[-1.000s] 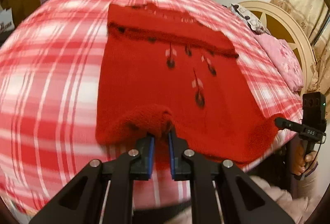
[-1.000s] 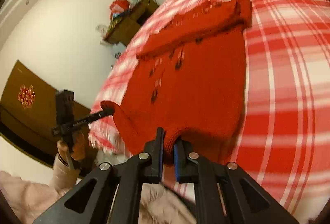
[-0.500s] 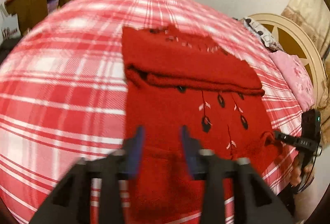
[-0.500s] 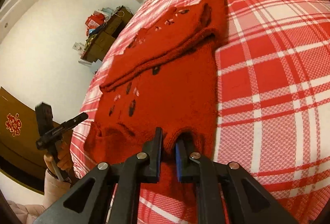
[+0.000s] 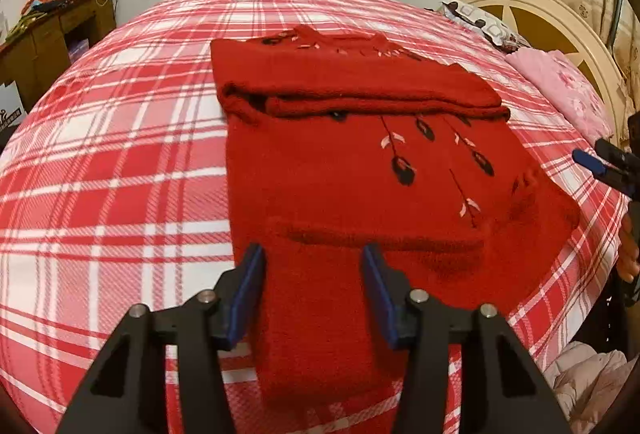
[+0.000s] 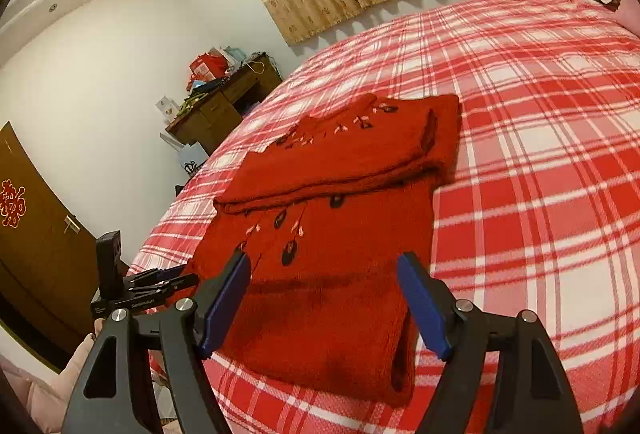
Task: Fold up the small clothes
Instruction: 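Pinch the sweater hem with both tools, regripping it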
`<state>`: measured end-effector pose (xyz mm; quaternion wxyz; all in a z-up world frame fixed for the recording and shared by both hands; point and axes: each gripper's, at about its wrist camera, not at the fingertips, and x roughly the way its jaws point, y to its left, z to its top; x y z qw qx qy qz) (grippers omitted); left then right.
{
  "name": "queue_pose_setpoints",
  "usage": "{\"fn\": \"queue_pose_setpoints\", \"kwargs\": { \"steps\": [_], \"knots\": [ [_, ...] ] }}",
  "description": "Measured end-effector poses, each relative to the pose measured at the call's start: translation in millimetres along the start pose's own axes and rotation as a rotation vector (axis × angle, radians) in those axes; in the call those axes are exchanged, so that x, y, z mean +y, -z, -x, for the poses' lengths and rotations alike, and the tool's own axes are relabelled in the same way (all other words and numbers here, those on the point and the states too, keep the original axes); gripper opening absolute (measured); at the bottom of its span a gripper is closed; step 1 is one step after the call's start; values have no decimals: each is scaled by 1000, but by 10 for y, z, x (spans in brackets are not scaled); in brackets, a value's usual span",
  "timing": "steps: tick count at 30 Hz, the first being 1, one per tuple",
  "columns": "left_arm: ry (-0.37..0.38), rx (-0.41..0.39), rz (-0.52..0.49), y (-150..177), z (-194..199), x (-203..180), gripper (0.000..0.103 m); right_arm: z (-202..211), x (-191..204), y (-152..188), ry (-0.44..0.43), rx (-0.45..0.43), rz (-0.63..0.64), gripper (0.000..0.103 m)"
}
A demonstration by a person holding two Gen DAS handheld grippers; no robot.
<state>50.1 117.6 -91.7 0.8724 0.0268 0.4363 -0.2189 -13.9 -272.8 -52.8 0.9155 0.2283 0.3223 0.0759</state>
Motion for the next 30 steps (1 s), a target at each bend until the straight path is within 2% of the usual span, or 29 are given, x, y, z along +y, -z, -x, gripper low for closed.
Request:
{"fn": "queue_pose_setpoints", "kwargs": {
  "steps": [4,5,7,9,10,15,18,20,24,27,30],
  "knots": [
    [4,-14,5,37,23,-21,51,-22,-25,56,24,11,-2,76],
    [6,-14,6,42,28,-30,48,-20,-33,61,32,11,-5,76],
    [5,-17,-2,47,39,-63,29,-7,-63,65,43,11,-12,76],
    [-20,-22,-8,42,33,-82,27,-1,-91,77,52,14,-18,76],
    [-32,-19,-5,34,23,-84,22,-7,-106,85,56,17,-22,76],
    [-27,-35,26,3,61,-27,21,30,-148,142,83,15,-26,76],
    [0,-4,30,29,-12,-20,25,65,-168,146,113,13,-7,76],
    [-6,-21,28,53,-9,-35,25,81,-144,143,137,21,24,76],
    [-14,-44,23,57,19,-64,13,-34,-19,163,179,77,152,76],
    [-32,-65,18,52,95,-81,12,-217,98,202,245,112,271,76],
    [4,-98,15,56,191,-85,12,-411,143,206,268,131,337,76]
  ]
}}
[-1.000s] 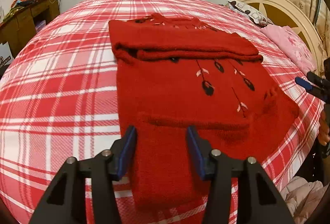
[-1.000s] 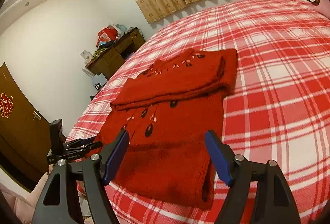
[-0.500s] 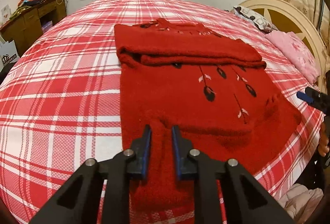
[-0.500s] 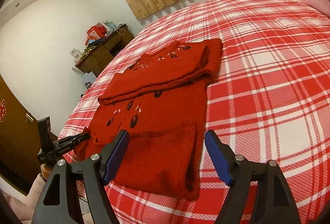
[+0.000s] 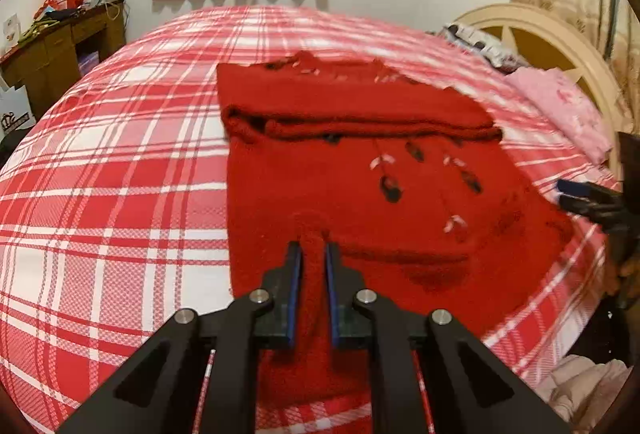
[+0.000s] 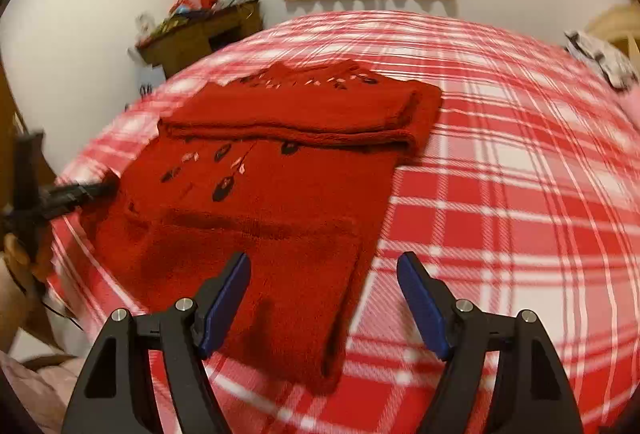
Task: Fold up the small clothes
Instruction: 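Pinch the sweater hem with both tools, regripping it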
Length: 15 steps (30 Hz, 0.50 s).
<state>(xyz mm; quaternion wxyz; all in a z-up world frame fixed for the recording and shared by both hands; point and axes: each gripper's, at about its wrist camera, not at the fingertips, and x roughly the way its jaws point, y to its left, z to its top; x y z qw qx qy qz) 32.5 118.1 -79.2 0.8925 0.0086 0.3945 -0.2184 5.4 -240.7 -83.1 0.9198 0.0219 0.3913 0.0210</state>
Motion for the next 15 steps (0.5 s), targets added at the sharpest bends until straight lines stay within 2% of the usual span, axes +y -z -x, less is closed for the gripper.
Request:
{"fn": "queue_pose_setpoints", "kwargs": {
  "steps": [6,7,8,9,10,12,15],
  "knots": [
    [-14,61,-36,22,-189,-12,14,-354,185,-41,44,40,90,74],
    [-12,56,-34,15,-190,2,19,-340,235,-34,34,35,120,58],
    [-11,59,-30,8,-191,13,22,-322,262,-31,16,41,130,47],
    [-13,67,-23,-2,-202,30,30,-289,292,-32,15,42,137,28],
    [-8,69,-8,-14,-212,60,33,-254,325,-34,34,46,157,13],
    [20,68,20,-19,-208,98,33,-219,355,-25,45,50,170,12],
    [36,65,4,9,-196,41,25,-143,305,9,7,43,107,11]
  ]
}}
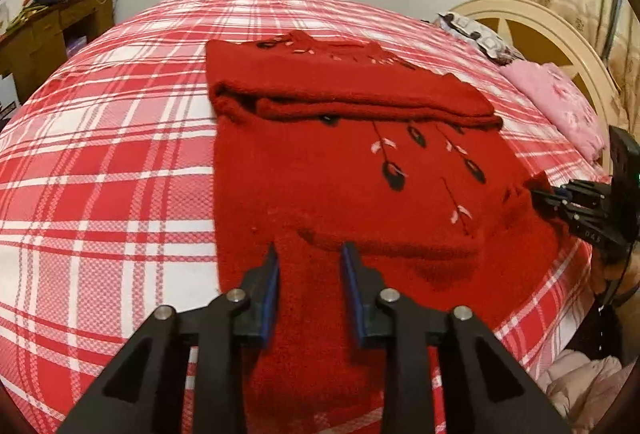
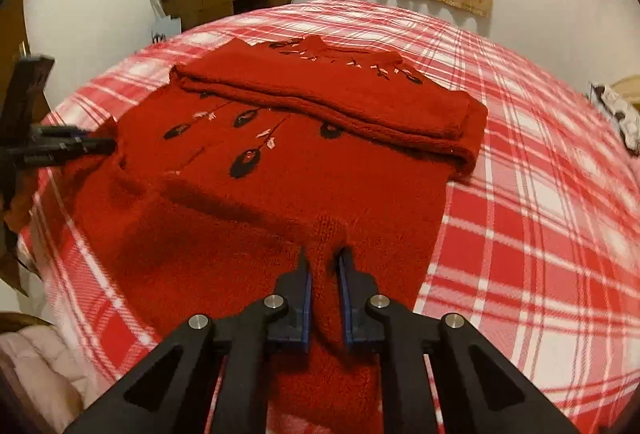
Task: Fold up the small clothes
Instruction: 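Pinch the sweater hem with both tools, regripping it, then lift the held hem with both tools and fold it over toward the collar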
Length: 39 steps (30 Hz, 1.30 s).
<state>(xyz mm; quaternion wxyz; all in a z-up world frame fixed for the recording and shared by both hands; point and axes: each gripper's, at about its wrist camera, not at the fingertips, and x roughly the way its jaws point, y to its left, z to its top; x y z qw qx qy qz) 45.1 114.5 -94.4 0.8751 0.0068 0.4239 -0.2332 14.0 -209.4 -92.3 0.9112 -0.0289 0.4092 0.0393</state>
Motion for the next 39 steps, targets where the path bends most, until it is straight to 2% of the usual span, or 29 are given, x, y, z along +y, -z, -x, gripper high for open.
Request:
{"fn": "queue_pose_setpoints", "kwargs": {
  "steps": [1,5,7,10,14,22,28,39],
  "knots": [
    [3,-2,-7,20,2,-22,19,12,-20,18,-10,-3,-20,11],
    [-5,-16,9,55,22,-27,12,13,-68,30,-13,1,-66,10],
    [3,-10,49,13,62,18,8,118,-80,-40,-22,-31,-80,9],
    [14,-33,91,-96,164,72,8,313,-106,-185,-25,-87,-83,9],
    [-51,-61,111,-301,215,79,8,402,-179,-416,-9,-127,-96,9],
    [-120,-90,172,-731,53,177,8,240,-273,-849,69,-139,-81,9],
    [-102,-94,235,-1046,-28,317,8,119,-384,-1138,111,-153,-76,9],
    [-135,-71,271,-1511,-435,519,8,-347,-673,-1655,167,-136,-79,9]
  ]
}}
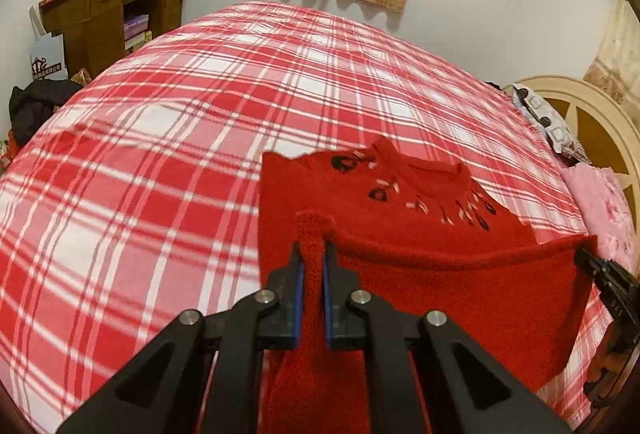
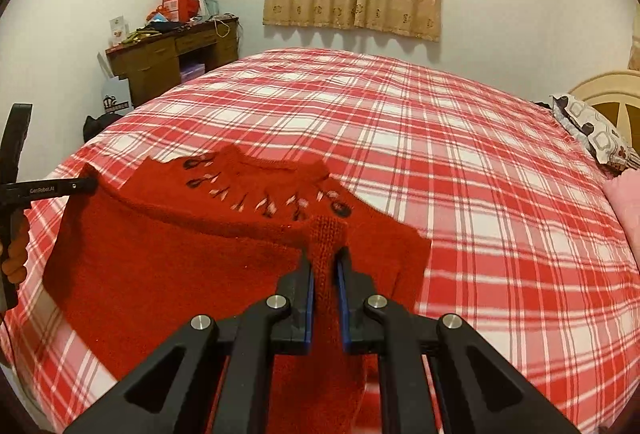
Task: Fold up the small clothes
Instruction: 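Lift the held hem with both tools and fold it over toward the collar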
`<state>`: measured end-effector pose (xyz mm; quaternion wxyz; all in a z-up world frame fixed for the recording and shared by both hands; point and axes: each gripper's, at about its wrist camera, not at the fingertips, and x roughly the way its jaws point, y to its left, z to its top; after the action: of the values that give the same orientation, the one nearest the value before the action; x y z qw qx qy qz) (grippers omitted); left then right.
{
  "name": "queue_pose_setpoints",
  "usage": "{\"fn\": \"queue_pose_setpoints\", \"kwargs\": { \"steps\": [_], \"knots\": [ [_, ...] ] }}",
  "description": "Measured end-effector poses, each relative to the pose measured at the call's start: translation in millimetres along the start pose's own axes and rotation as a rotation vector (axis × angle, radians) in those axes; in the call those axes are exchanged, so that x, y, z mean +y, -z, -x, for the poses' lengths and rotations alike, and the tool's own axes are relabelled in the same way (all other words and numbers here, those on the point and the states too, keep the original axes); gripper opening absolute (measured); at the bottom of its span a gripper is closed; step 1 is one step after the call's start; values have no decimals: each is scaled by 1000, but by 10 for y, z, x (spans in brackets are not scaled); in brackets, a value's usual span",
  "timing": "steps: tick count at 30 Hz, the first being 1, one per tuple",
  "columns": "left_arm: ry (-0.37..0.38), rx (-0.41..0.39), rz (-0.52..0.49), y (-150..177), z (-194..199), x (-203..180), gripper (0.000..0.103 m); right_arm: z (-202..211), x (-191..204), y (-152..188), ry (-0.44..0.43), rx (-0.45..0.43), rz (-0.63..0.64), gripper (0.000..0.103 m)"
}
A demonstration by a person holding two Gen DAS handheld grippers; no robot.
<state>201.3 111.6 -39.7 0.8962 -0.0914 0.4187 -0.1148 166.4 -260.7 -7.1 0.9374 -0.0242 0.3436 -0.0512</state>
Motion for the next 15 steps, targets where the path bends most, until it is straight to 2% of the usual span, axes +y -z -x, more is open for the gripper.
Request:
{"fn": "queue_pose_setpoints", "kwargs": {
  "steps": [6,10,15],
  "knots": [
    [-18,2,25,-318,-206,22,8,-424,-129,-375,34,3,-20,9],
    [-56,-24,11,-562,-363,-17,8,-794,-219,-610,60,9,-44,9],
    [-73,-16,38,-760,-683,-27,8,-1256,-344,-594,84,46,-107,9]
  ]
}}
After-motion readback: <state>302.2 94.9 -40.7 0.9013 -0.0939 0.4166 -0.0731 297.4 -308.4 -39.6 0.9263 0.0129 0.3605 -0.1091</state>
